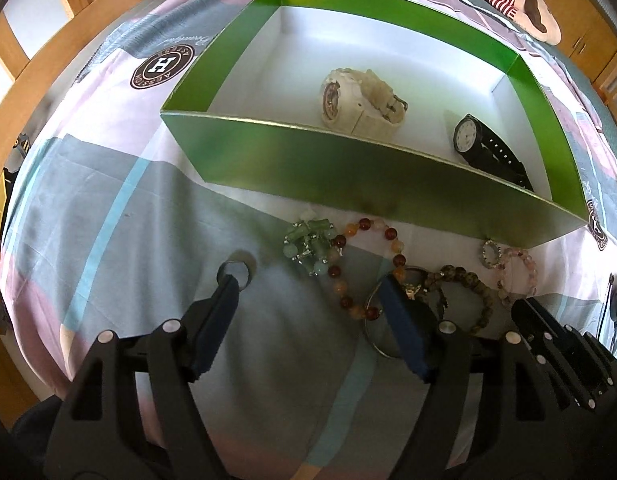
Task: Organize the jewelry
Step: 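Move both tools back out of the box over the remaining jewelry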
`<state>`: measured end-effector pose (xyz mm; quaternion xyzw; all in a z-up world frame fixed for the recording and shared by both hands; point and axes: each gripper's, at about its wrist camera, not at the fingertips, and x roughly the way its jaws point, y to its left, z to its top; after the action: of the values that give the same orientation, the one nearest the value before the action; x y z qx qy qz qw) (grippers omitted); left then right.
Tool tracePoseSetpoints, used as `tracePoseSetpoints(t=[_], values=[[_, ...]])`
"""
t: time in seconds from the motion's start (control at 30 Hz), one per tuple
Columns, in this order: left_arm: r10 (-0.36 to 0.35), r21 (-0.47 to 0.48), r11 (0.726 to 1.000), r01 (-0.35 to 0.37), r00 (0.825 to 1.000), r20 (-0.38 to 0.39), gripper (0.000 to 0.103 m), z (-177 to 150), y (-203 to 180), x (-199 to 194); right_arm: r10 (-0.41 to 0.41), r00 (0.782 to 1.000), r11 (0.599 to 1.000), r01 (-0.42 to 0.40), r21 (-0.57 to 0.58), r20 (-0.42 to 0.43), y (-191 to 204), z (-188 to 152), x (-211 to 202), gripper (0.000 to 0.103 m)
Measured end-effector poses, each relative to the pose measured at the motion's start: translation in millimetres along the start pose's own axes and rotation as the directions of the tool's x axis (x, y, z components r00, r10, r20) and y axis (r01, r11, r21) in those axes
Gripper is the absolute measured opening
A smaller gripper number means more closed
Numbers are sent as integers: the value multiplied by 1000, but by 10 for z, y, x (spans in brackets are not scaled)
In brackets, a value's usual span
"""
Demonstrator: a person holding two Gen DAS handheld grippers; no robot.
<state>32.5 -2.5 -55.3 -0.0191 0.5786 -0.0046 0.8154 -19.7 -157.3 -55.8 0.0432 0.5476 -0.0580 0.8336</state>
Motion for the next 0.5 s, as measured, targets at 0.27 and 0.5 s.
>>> tracePoseSetpoints(t=[0.27,0.5], values=[[-45,-89,995,45,999,-8,74,53,196,8,18,999,1000,-18,15,41,-137,-49,-278,1],[-42,-117,992,39,999,-22,74,42,253,42,44,995,995,-51,82,88,-428,-48,-559,1]])
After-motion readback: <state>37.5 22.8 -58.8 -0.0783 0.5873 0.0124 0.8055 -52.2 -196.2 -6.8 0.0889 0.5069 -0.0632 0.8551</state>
